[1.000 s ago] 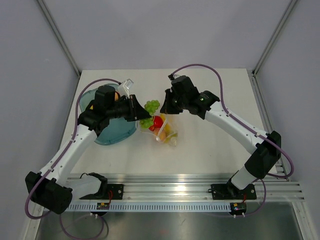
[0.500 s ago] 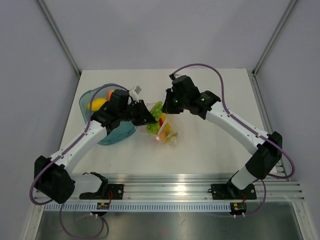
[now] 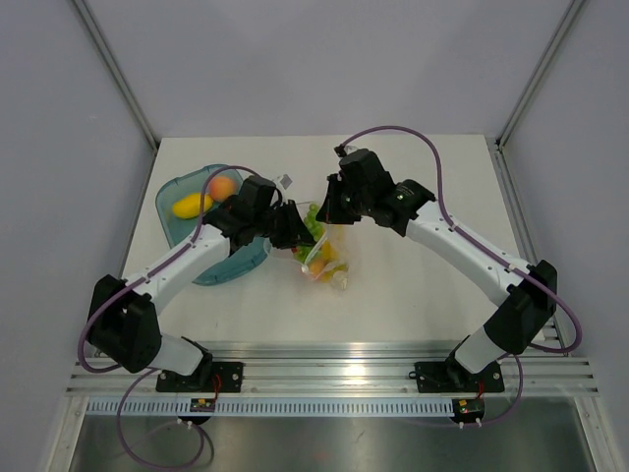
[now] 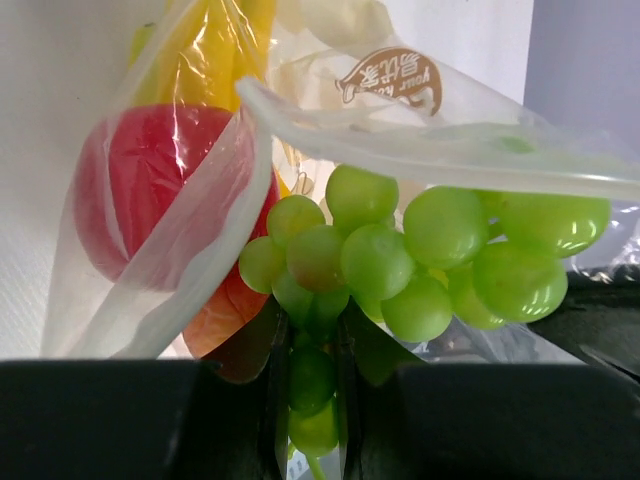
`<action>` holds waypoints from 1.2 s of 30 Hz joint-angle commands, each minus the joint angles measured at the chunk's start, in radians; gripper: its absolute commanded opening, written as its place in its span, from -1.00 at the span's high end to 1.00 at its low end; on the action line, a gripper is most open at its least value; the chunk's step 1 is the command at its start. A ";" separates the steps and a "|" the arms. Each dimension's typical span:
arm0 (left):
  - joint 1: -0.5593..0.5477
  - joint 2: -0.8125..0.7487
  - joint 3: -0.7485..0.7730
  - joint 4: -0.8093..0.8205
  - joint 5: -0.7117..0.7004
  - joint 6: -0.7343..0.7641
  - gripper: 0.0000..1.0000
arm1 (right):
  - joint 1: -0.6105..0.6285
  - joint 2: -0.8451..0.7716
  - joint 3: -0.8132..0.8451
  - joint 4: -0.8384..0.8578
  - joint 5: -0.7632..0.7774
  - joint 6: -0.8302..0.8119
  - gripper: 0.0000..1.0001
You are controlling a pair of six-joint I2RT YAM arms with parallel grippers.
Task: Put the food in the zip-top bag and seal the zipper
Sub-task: Place the fake fruit in the zipper food storage bag.
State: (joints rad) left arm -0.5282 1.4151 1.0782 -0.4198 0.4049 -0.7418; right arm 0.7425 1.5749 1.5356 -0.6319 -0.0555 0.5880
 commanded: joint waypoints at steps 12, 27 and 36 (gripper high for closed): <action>-0.024 0.048 0.101 -0.097 -0.087 0.070 0.79 | 0.011 -0.018 0.057 0.040 0.026 0.001 1.00; -0.055 0.032 0.186 -0.154 -0.038 0.117 -0.28 | 0.011 -0.007 0.055 0.020 0.049 -0.011 1.00; -0.061 -0.067 0.351 -0.404 -0.061 0.280 0.02 | 0.009 -0.010 0.031 0.031 0.074 -0.010 1.00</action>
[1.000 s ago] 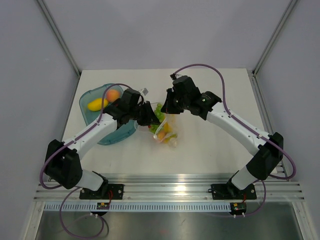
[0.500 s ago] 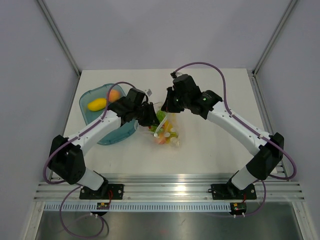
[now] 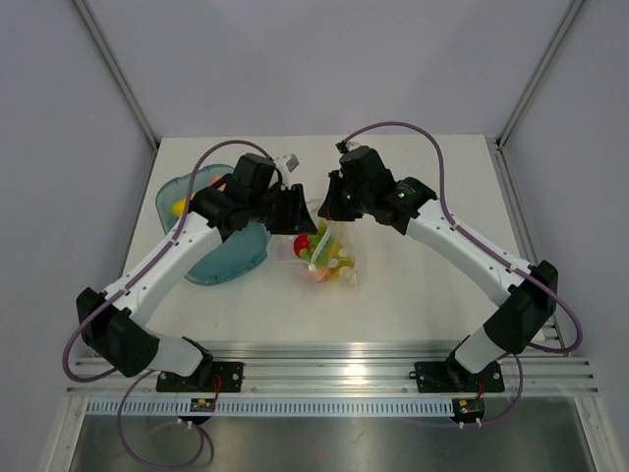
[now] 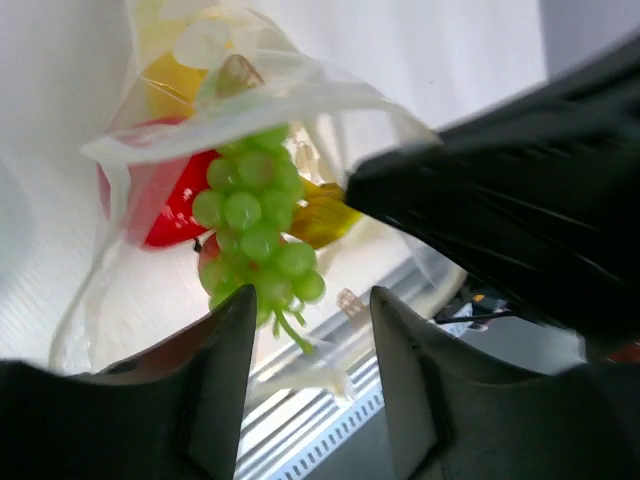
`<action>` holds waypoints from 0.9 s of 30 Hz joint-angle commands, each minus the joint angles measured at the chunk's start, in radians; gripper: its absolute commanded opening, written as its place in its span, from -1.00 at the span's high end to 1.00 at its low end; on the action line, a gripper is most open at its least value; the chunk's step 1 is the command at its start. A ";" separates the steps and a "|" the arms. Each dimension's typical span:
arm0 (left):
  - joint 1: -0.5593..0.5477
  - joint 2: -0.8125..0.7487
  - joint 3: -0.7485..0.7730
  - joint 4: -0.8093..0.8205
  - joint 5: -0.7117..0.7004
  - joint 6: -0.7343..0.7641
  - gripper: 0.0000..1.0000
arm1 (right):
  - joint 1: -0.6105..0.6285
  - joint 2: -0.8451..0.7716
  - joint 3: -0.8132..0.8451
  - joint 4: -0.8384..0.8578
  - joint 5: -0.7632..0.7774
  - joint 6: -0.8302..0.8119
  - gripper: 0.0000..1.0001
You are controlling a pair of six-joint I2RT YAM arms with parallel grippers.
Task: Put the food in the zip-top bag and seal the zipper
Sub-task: Place the fake fruit in the zipper food storage bag, then adjust the zipper food storage bag at the center of the board.
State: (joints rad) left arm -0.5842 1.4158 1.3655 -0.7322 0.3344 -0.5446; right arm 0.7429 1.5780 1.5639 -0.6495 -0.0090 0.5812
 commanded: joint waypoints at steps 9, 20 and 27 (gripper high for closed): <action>0.014 -0.184 -0.037 -0.156 -0.277 0.078 -0.25 | 0.010 -0.015 -0.005 0.050 0.026 -0.003 1.00; 0.015 -0.075 -0.170 -0.062 -0.433 0.031 -0.47 | 0.010 -0.055 -0.056 0.045 0.027 -0.006 1.00; 0.015 -0.055 -0.088 -0.002 -0.258 0.028 1.00 | 0.010 -0.055 -0.036 0.016 0.072 -0.030 1.00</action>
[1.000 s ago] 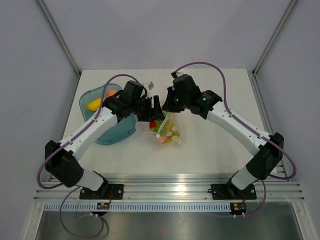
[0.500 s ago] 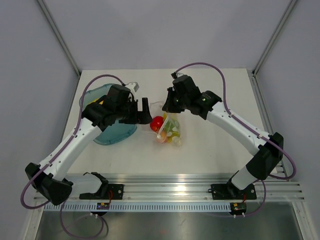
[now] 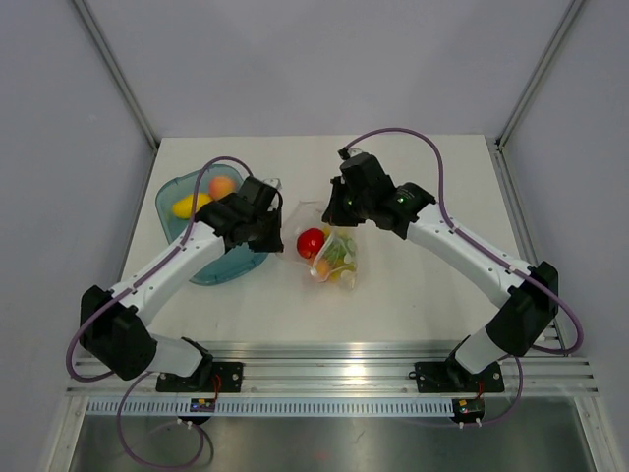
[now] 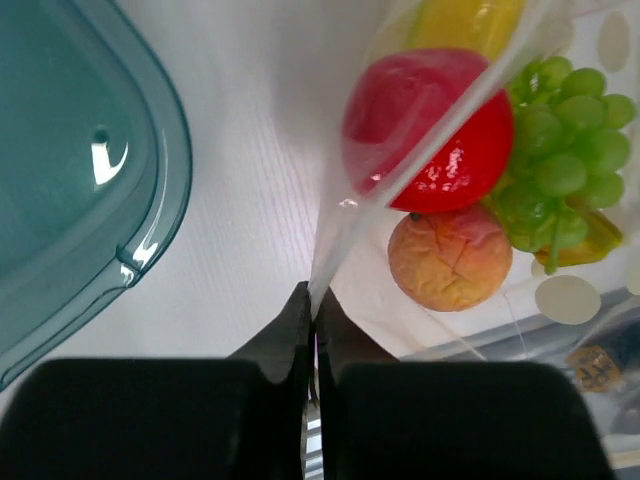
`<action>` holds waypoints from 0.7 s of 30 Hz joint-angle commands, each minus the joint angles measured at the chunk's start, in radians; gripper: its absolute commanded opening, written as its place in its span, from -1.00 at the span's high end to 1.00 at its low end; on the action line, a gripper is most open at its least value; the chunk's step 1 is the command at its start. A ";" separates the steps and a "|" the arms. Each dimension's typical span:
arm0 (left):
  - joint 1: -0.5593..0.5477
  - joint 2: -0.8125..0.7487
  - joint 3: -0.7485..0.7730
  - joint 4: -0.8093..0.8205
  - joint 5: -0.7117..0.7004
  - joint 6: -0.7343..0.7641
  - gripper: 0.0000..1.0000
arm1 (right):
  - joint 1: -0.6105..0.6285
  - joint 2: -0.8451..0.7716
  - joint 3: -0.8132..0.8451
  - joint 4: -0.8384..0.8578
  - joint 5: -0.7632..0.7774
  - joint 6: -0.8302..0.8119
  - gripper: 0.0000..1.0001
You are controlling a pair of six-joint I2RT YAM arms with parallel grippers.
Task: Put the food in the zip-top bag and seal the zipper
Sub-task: Adjust the zipper food storage bag at the center of the board.
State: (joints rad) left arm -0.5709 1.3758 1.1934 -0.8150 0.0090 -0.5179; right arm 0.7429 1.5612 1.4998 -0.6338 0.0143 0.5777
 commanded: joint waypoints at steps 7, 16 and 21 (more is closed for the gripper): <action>0.043 -0.034 0.216 0.017 0.037 0.032 1.00 | 0.009 -0.113 0.134 -0.037 0.257 -0.091 1.00; 0.051 0.071 0.114 0.083 0.146 0.045 1.00 | 0.009 -0.060 -0.061 -0.030 0.250 -0.055 1.00; 0.051 0.078 0.199 0.039 0.195 0.081 1.00 | 0.009 -0.102 -0.038 -0.024 0.250 -0.059 1.00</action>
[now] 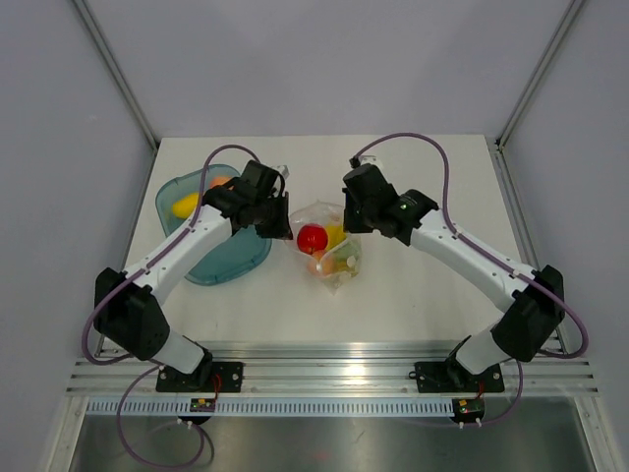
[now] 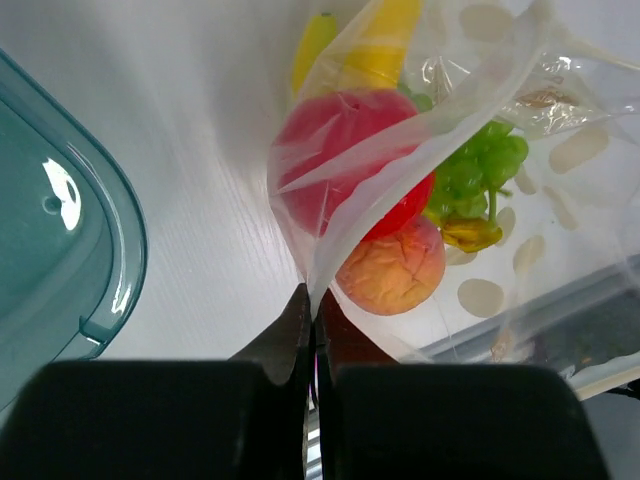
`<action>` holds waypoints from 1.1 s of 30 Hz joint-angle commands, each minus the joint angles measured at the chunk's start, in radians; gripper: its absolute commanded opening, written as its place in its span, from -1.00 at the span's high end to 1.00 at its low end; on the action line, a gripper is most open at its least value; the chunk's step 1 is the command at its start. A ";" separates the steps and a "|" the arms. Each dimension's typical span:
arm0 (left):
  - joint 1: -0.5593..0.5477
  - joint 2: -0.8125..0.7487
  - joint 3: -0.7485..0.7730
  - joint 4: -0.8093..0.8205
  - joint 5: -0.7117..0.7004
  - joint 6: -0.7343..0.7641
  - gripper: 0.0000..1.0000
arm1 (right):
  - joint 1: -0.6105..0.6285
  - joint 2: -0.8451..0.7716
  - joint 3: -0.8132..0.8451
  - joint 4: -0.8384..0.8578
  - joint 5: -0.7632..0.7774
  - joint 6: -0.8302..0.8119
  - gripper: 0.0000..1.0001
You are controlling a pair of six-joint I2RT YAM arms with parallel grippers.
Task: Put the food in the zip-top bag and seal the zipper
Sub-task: Adjust the zipper food storage bag at the center of the board, then pick up the fake fruit from the bin.
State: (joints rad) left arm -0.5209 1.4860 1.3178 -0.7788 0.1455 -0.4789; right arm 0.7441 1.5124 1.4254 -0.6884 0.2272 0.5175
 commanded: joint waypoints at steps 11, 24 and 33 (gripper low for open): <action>0.002 -0.033 0.218 -0.089 0.008 0.100 0.89 | 0.008 -0.066 0.135 0.035 0.006 -0.016 1.00; 0.240 -0.078 0.293 -0.126 0.061 0.134 -0.15 | 0.008 0.063 0.162 0.072 -0.055 -0.017 1.00; 0.510 -0.006 0.155 0.014 -0.004 -0.019 -0.79 | 0.008 0.055 0.153 0.090 -0.084 -0.016 1.00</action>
State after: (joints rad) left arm -0.0647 1.4364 1.5295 -0.8665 0.1699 -0.4194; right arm 0.7441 1.5990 1.5448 -0.6537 0.1650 0.5049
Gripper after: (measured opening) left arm 0.881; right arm 0.011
